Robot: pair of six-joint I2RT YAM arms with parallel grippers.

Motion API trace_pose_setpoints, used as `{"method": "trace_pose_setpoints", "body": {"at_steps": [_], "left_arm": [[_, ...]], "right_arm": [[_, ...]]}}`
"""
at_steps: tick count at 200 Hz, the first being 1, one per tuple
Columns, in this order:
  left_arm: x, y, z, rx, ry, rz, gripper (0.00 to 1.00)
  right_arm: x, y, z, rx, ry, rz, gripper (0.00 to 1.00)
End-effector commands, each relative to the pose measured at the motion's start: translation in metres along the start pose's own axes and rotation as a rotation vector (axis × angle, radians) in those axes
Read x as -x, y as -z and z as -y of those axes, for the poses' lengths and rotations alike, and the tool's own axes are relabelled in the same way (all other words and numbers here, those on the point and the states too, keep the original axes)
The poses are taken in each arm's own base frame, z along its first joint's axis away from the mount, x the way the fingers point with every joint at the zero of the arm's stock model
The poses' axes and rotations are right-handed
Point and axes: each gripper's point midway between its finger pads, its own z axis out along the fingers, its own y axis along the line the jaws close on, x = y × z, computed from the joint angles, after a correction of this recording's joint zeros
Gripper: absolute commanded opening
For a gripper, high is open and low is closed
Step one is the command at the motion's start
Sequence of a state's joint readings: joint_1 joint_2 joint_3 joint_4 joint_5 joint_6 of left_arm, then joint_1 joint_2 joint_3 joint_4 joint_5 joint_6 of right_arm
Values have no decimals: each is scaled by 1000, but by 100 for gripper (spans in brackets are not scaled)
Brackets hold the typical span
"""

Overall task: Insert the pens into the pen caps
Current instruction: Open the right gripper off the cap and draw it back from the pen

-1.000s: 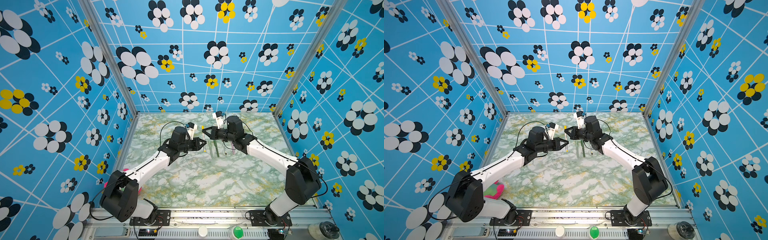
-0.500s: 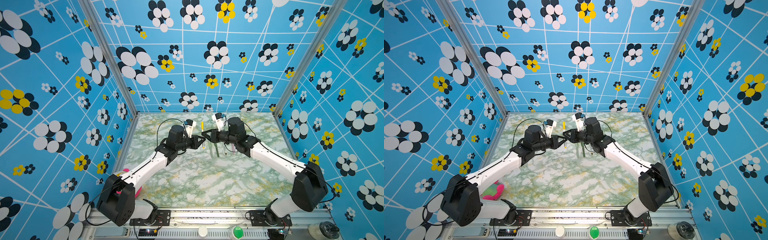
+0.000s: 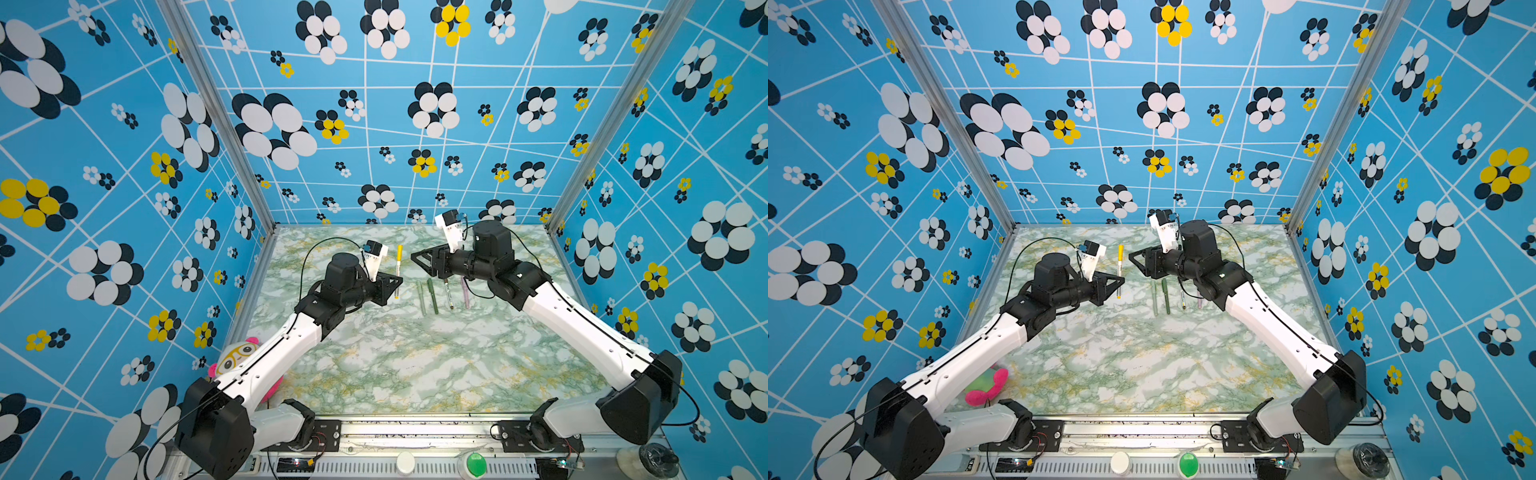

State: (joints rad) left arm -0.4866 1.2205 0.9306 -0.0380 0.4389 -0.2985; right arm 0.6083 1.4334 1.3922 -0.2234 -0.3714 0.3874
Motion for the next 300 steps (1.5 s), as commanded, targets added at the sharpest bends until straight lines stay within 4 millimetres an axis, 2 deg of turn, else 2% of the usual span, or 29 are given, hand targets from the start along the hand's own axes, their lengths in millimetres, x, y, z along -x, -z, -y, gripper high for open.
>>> {"method": "trace_pose_setpoints", "body": {"at_steps": [1,50,146,188,246,264,300], "left_arm": [[-14,8,-4,50,-102,-40,0],[-19,12,1,60,-187,-53,0],[-20,5,8,47,-210,-62,0],[-18,3,10,45,-206,-63,0],[-10,2,13,33,-165,-30,0],[-2,2,17,22,-154,0,0],[21,5,26,-3,-159,98,0]], "right_arm": [[4,-5,9,-56,-19,-21,51],[10,-25,5,-5,-79,-44,51],[-4,-44,-1,31,-88,-106,48],[-12,-53,-4,47,-92,-137,38],[-24,-58,2,27,-97,-168,14],[-28,-61,4,23,-102,-180,9],[-45,-67,13,6,-131,-215,7]]}}
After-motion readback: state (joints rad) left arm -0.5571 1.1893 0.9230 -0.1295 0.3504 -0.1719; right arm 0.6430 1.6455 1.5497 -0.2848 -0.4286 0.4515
